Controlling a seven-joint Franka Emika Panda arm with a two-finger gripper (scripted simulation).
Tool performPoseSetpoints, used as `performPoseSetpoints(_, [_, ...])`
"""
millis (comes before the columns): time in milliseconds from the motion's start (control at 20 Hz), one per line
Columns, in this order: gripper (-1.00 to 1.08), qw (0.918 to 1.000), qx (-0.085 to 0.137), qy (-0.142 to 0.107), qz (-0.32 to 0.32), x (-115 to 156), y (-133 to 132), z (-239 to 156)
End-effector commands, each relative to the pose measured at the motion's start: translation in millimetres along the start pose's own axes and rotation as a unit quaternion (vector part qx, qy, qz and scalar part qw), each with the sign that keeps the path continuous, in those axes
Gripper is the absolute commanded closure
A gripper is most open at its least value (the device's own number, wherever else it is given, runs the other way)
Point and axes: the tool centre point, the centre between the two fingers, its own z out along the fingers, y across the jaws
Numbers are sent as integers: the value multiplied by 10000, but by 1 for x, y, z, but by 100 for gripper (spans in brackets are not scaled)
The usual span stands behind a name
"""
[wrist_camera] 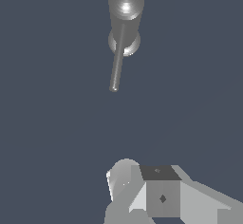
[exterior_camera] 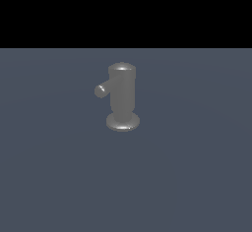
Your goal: Turn on the faucet by rotating a designated handle.
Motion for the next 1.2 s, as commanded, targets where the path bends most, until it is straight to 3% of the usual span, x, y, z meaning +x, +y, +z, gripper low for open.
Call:
performPoseSetpoints(0, [108, 10000, 0, 0, 0, 0, 0, 0])
performPoseSetpoints(550, [108, 10000, 4, 23, 87, 8, -10, 28])
performPoseSetpoints(1150, [108, 9994, 16, 95, 346, 36, -39, 111])
